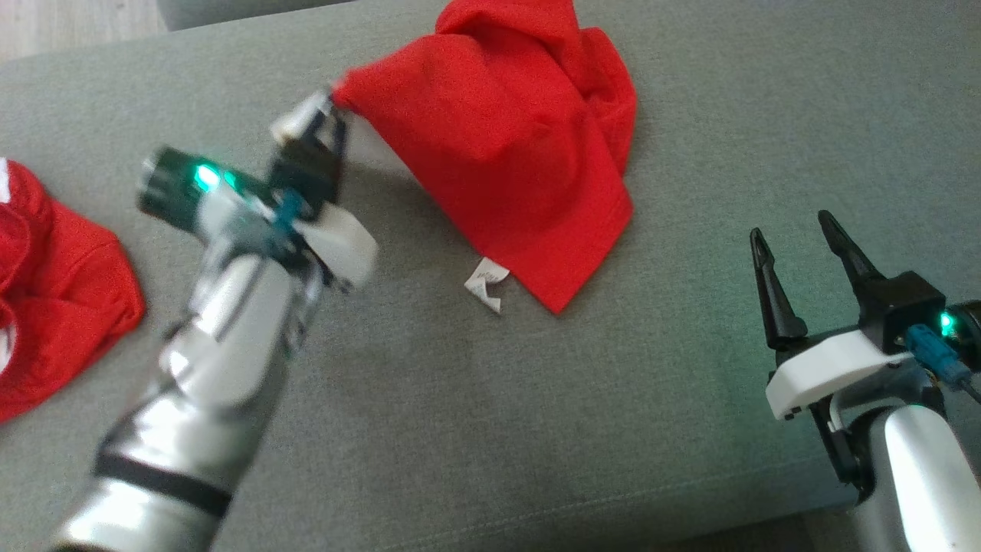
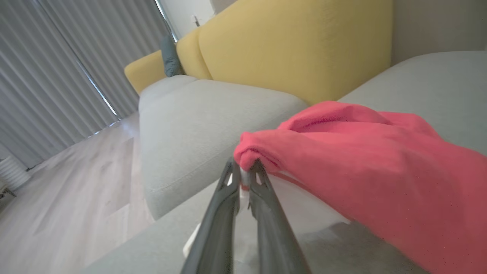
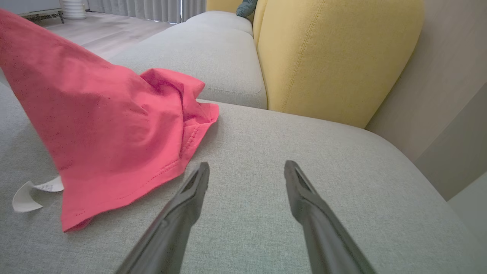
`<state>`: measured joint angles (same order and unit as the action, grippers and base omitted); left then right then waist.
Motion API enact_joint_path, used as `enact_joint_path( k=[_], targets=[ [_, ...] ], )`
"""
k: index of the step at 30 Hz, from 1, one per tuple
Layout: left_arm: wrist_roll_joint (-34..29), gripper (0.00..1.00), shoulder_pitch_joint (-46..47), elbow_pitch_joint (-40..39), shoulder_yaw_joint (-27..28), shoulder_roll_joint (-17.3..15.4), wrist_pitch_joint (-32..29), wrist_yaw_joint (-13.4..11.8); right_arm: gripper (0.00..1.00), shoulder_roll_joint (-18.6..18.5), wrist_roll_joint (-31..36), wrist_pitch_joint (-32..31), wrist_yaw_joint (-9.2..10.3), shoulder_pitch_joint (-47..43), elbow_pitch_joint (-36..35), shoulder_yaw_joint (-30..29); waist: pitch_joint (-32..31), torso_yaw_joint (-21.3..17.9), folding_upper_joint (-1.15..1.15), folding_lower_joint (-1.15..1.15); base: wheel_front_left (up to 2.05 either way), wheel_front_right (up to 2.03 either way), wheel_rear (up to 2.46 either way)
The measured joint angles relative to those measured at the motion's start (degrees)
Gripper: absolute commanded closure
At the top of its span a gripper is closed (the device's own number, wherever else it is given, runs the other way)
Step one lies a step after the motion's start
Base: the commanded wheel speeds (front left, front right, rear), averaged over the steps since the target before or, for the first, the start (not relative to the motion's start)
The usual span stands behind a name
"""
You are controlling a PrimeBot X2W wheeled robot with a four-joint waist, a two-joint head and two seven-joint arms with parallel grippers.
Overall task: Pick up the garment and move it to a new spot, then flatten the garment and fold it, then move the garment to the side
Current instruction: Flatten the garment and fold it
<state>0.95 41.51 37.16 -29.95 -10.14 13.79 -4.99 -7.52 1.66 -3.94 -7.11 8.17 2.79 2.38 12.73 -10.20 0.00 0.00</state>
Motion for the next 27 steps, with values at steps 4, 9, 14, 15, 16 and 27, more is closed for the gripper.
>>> enact_joint_path(
  k=[4,9,14,15,16,27],
  targets=[
    [1.35,1.00,-7.29,-4.91,-2.50,1.16,-0.69,1.02,0.00,0.07,-0.08,0.25,0.00,-0.03,-0.07,0.21,-0.03,0.71,0.00,0.00,0.00,0.00,0.00],
    [2.89,1.00,-17.24,-11.27,-5.14,1.47,-2.94,1.46,0.00,0.11,-0.08,0.25,0.00,-0.28,-0.51,0.22,0.17,1.23,0.00,0.00,0.00,0.00,0.00],
    [4.75,1.00,-22.08,-15.82,-6.57,2.00,-4.85,1.46,0.00,0.18,-0.31,0.14,0.00,-0.79,-1.37,0.83,0.26,1.58,0.00,0.00,0.00,0.00,0.00],
    [5.11,1.00,-22.65,-16.25,-6.57,2.09,-5.14,1.45,0.00,0.20,-0.70,-0.12,0.00,-0.85,-1.43,1.43,0.27,1.60,0.00,0.00,0.00,0.00,0.00],
    [5.53,1.00,-23.08,-16.50,-6.54,2.20,-5.22,1.43,0.00,0.20,-1.07,-0.20,0.00,-1.00,-1.37,2.21,0.28,1.60,0.00,0.00,0.00,0.00,0.00],
    [8.92,0.00,-23.76,-14.90,-6.32,3.92,-4.15,0.88,0.00,1.14,-3.75,-0.75,0.00,-2.88,2.68,9.61,0.71,1.82,0.00,0.00,0.00,0.00,0.00]
  ],
)
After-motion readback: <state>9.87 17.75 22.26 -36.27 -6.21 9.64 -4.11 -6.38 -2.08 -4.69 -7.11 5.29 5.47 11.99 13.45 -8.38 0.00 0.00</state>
